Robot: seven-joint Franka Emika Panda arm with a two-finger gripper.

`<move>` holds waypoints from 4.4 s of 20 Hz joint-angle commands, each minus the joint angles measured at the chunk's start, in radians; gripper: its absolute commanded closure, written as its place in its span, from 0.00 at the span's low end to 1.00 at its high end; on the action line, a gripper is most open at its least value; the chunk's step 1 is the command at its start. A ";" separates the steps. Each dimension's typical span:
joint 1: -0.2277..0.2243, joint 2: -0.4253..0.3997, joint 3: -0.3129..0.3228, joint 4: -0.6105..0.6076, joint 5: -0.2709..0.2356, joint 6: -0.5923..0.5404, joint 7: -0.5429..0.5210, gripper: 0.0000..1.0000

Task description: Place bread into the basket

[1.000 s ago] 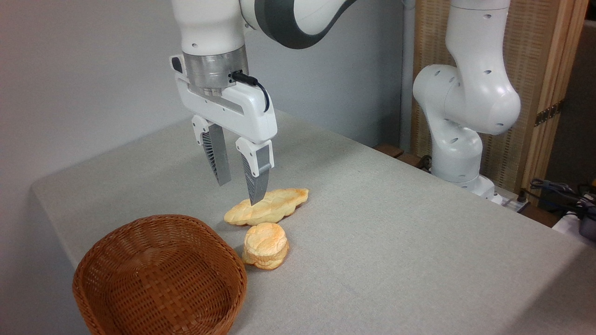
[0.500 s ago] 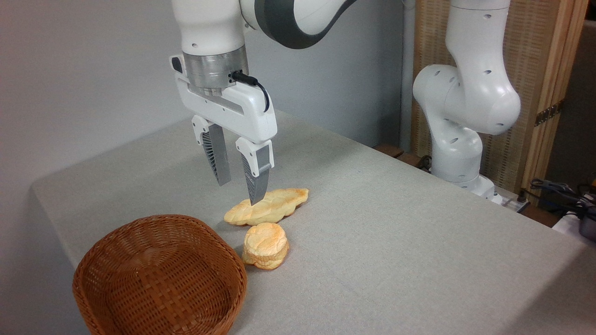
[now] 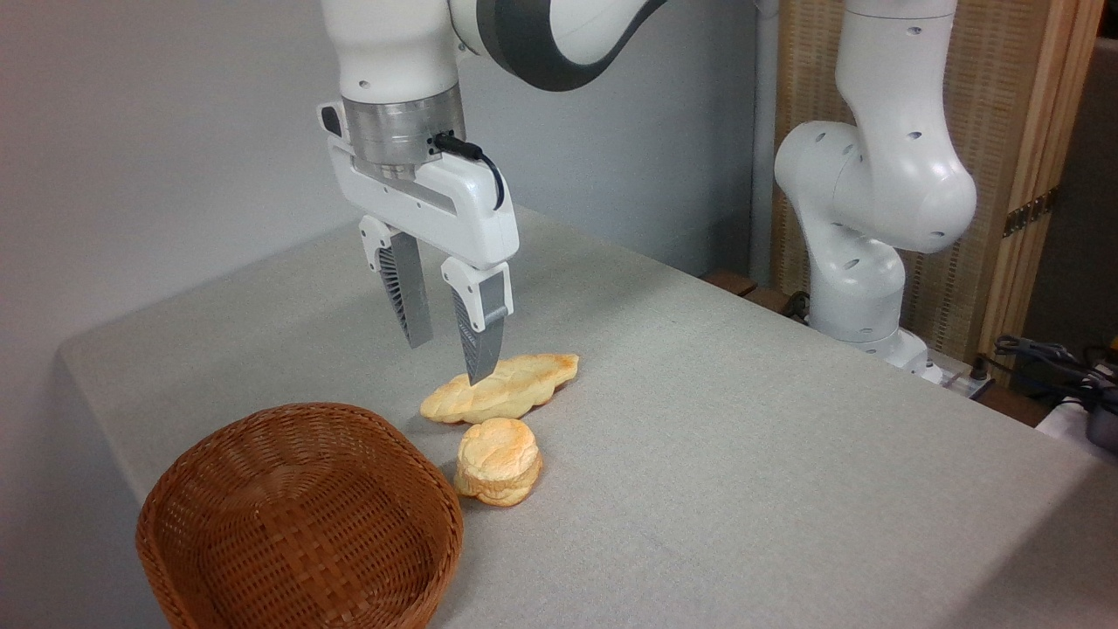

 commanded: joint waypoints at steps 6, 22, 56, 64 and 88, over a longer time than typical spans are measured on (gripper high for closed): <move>0.001 0.006 0.018 -0.140 -0.006 0.102 0.097 0.00; 0.012 0.097 0.037 -0.174 0.083 0.178 0.142 0.18; 0.004 0.034 0.037 0.014 -0.013 0.121 0.186 0.78; 0.004 0.066 0.037 0.018 -0.033 0.363 0.183 0.00; 0.009 0.018 0.041 0.065 -0.052 -0.038 0.085 0.00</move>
